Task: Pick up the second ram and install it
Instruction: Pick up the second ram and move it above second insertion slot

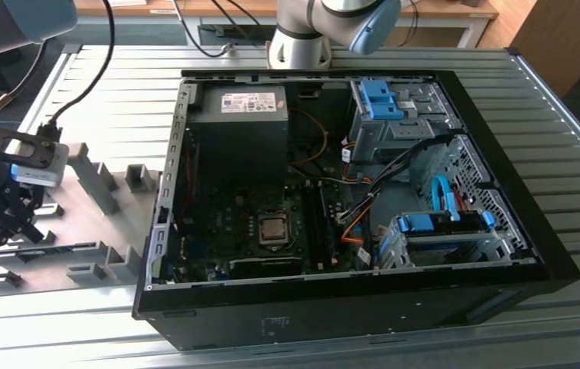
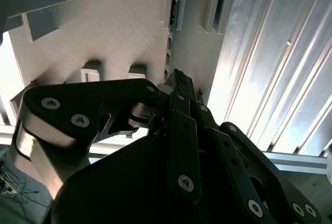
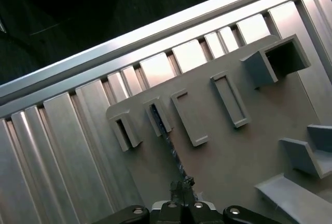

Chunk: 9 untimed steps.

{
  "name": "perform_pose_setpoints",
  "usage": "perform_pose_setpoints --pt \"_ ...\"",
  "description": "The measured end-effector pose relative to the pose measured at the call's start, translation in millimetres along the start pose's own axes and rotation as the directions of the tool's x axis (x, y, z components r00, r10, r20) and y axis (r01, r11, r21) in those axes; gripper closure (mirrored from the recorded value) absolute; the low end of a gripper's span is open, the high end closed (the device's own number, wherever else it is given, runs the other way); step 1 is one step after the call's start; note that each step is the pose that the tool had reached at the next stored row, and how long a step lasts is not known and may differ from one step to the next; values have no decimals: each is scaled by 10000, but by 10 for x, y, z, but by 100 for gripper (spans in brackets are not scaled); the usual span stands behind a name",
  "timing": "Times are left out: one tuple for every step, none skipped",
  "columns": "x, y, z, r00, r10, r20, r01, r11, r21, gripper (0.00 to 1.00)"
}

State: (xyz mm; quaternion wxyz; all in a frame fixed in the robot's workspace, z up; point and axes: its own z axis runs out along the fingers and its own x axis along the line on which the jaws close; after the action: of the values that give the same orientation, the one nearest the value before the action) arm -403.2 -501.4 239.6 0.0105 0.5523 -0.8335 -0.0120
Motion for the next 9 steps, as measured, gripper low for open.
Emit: perform_pose_setpoints --pt "0 0 0 10000 -88 -3 88 10000 0 89" --pt "0 0 0 9998 -182 -5 182 9998 0 89" --pt "0 1 -1 9996 -270 8 270 9996 -6 89" --pt "-1 1 -1 9994 -348 39 348 9994 -21 89" --pt "-1 1 -1 9991 -425 73 425 9991 -33 89" --pt "-1 1 -1 9987 -504 94 504 9987 -41 89" --pt "-1 0 0 9982 -592 100 593 9982 -42 89" --pt "0 0 0 9973 -725 96 725 9974 -43 89" --pt "0 0 0 9961 -877 92 878 9961 -43 89"
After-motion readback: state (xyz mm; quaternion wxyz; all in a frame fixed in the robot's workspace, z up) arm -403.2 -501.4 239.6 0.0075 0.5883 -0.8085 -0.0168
